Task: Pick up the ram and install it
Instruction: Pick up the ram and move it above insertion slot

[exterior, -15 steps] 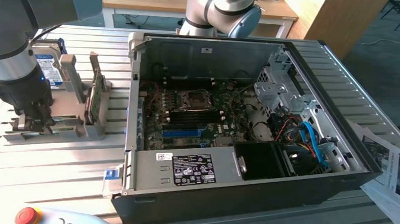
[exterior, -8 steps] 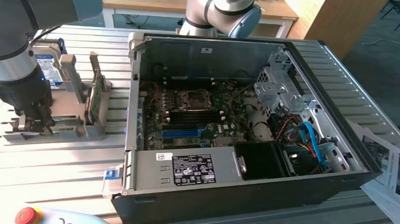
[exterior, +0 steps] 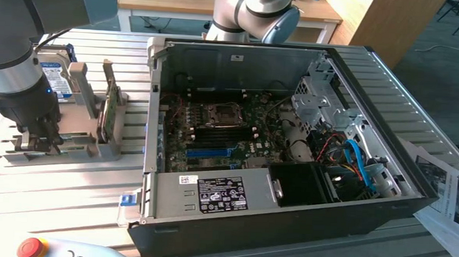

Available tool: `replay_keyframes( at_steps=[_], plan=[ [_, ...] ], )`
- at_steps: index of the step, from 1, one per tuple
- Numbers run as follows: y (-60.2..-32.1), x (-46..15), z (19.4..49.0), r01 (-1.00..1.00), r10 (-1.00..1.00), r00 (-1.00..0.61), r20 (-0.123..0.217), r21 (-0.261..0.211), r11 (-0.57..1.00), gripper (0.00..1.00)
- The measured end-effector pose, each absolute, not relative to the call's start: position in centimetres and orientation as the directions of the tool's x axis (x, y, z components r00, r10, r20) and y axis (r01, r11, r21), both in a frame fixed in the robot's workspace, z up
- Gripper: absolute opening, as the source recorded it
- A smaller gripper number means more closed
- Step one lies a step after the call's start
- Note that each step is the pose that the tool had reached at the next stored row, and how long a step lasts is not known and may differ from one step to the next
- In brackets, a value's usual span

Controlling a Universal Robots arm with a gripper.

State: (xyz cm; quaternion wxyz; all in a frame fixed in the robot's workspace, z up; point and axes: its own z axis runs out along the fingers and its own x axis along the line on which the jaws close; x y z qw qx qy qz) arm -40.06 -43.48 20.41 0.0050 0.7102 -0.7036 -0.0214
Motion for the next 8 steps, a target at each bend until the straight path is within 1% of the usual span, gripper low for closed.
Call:
replay_keyframes(
  at_steps=[2, 3, 8],
  plan=[
    [-43.48, -40.06, 20.41, -0.999, -1.000, 0.009, -0.023, 0.037, -0.010, 0.28],
    [-43.48, -40.06, 20.41, -0.999, -1.000, 0.009, -0.023, 0.037, -0.010, 0.22],
    [-43.48, -40.06, 20.41, -0.999, -1.000, 0.009, -0.023, 0.037, -0.010, 0.22]
  ],
)
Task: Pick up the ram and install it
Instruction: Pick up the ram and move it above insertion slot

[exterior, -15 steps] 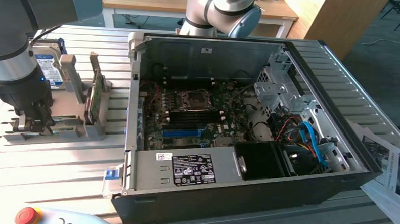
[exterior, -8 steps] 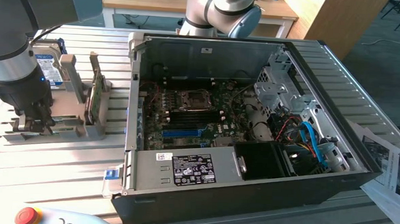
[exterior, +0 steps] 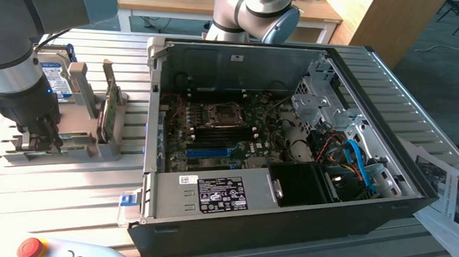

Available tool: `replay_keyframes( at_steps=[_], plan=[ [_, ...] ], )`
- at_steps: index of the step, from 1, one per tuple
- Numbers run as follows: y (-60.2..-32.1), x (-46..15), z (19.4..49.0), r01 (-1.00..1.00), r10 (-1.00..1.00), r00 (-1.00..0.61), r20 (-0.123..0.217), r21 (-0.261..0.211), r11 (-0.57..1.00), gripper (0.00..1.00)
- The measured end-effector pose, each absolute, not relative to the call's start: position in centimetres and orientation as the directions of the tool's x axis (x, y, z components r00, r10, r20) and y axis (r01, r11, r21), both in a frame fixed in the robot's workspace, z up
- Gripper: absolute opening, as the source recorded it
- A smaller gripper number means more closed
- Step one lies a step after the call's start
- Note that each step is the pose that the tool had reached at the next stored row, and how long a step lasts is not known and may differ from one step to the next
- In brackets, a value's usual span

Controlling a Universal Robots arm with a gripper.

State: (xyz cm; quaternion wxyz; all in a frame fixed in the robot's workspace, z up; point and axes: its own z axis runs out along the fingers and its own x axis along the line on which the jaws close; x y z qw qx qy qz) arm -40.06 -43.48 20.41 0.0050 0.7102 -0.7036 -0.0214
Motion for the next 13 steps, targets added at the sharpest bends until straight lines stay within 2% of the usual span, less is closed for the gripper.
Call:
replay_keyframes(
  at_steps=[13],
  plan=[
    [-43.48, -39.70, 20.41, -0.998, -0.999, 0.041, -0.023, 0.037, -0.042, 0.22]
  ],
)
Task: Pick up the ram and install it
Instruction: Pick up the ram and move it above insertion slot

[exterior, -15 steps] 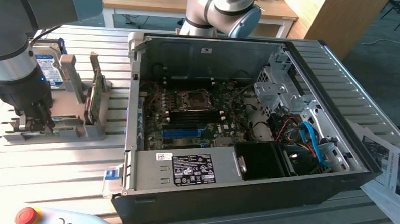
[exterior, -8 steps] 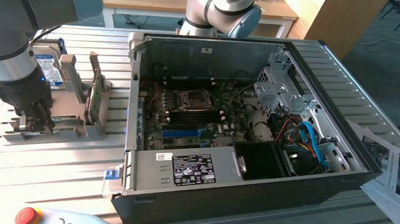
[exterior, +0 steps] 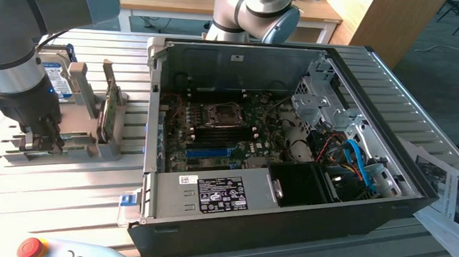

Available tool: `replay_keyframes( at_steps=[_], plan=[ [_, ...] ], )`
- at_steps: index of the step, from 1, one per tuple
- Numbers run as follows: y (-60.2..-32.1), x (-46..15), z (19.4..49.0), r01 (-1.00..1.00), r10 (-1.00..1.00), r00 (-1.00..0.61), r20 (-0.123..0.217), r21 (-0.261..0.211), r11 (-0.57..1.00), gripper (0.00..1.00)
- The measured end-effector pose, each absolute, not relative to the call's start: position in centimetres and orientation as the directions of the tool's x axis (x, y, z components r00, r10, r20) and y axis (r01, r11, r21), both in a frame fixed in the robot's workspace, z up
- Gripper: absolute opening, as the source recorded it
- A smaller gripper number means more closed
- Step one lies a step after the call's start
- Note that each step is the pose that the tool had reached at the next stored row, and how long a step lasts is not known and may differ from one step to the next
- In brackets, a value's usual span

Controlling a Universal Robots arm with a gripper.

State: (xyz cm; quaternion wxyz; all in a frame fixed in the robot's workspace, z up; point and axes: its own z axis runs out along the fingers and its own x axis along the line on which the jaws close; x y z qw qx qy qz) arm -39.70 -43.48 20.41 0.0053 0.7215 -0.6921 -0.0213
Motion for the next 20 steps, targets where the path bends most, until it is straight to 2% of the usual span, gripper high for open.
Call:
replay_keyframes(
  at_steps=[20],
  plan=[
    [-43.26, -39.68, 20.18, -0.998, -0.999, 0.042, -0.023, 0.037, -0.042, 0.22]
  ],
)
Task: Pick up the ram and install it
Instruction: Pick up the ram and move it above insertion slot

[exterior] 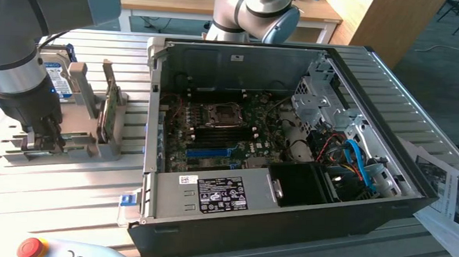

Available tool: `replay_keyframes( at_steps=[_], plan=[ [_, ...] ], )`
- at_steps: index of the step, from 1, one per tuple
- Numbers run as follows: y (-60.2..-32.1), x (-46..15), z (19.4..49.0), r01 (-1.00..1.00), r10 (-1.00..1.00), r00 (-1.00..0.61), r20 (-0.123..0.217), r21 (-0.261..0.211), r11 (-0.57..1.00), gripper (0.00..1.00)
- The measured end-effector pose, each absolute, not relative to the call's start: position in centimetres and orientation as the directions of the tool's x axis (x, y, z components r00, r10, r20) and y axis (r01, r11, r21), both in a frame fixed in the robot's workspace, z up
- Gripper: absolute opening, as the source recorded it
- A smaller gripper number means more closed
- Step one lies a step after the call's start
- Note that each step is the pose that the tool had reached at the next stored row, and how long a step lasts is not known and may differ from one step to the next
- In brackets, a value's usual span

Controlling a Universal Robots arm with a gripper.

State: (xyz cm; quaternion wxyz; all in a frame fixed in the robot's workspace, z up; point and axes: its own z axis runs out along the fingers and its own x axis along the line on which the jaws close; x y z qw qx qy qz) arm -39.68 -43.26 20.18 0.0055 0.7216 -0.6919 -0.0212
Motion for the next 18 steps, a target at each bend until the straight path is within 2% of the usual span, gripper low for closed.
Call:
replay_keyframes(
  at_steps=[14, 15, 16, 18],
  plan=[
    [-43.24, -39.69, 20.15, -0.998, -0.999, 0.042, -0.023, 0.037, -0.042, 0.22],
    [-43.25, -39.69, 20.16, -0.998, -0.999, 0.042, -0.023, 0.037, -0.042, 0.20],
    [-43.25, -39.69, 20.16, -0.998, -0.999, 0.042, -0.023, 0.037, -0.042, 0.14],
    [-43.25, -39.69, 20.16, -0.998, -0.999, 0.042, -0.023, 0.037, -0.042, 0.12]
  ],
)
